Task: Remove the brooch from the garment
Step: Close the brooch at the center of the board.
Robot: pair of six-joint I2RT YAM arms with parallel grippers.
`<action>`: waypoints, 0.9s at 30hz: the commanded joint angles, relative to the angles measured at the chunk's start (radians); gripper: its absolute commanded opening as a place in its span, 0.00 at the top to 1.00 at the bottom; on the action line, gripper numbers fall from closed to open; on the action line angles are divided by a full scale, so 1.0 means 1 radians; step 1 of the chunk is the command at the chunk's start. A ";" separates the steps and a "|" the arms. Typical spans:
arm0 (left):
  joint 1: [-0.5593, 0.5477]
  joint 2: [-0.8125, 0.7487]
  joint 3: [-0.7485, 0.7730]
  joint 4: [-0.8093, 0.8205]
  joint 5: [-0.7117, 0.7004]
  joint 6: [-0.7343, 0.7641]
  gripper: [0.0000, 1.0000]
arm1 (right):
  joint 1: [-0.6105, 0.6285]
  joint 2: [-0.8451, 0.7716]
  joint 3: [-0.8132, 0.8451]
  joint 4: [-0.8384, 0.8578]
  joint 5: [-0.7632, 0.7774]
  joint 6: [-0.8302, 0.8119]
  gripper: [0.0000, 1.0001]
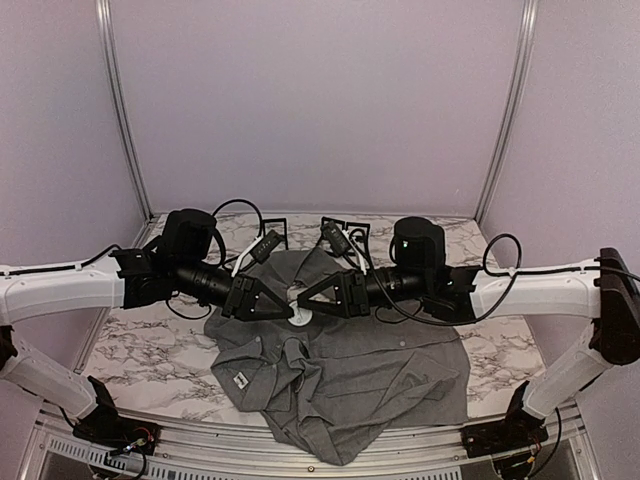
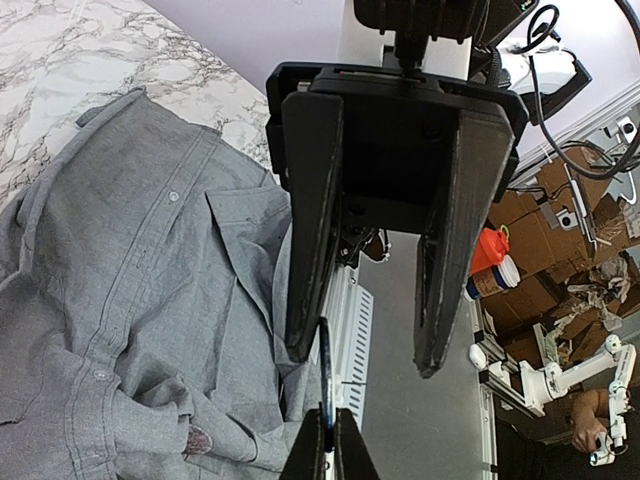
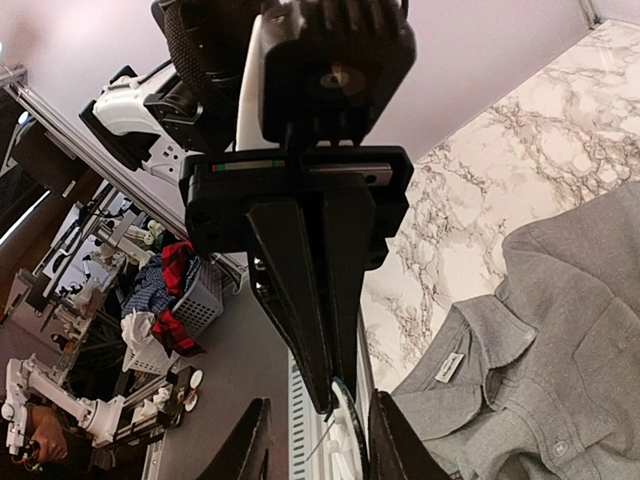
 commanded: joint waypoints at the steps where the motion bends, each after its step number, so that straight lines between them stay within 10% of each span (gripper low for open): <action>1: -0.005 0.000 0.028 0.000 0.017 0.011 1.00 | -0.006 0.018 0.008 0.034 -0.029 0.014 0.71; 27: -0.004 -0.028 0.023 0.009 -0.015 0.000 1.00 | -0.007 0.046 -0.011 0.044 -0.103 0.005 0.84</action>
